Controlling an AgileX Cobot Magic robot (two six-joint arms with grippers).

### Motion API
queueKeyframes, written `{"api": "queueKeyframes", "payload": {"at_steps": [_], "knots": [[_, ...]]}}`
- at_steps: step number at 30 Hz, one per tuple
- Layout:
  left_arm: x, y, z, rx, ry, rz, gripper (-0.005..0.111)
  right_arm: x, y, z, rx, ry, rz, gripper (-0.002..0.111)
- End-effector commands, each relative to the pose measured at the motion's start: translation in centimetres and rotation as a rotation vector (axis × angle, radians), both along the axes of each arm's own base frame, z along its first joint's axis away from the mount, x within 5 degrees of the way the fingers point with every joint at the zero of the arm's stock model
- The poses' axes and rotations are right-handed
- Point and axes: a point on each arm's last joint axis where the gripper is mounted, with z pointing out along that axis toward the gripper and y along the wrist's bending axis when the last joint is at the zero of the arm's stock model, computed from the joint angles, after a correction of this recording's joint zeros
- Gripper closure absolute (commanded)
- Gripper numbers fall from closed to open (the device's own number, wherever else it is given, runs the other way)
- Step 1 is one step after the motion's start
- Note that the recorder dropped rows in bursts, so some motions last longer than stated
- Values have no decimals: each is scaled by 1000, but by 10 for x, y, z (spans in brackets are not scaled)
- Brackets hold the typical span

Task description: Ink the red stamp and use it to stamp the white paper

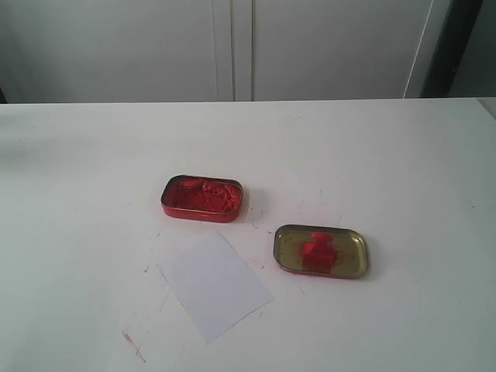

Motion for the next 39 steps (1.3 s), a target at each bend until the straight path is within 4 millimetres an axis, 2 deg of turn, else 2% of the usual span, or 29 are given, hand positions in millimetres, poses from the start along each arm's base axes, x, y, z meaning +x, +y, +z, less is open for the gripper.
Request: {"api": "queueKeyframes", "payload": {"at_steps": [1, 9, 17, 23, 25, 31, 39], "knots": [[0, 0, -1, 2, -5, 0, 107, 12, 0, 16, -15, 81, -3, 108], [0, 0, -1, 2, -5, 0, 107, 45, 0, 33, -15, 314, 9, 108], [0, 0, -1, 2, -5, 0, 107, 78, 1, 42, -16, 536, 23, 108], [0, 0, -1, 2, -5, 0, 107, 123, 2, 50, -57, 765, 49, 108], [0, 0, -1, 2, -5, 0, 107, 144, 2, 49, -50, 858, 59, 108], [0, 0, -1, 2, -5, 0, 107, 188, 4, 35, -77, 1050, 93, 108], [0, 0, -1, 2, -5, 0, 107, 230, 33, 15, -240, 1145, 246, 108]]}}
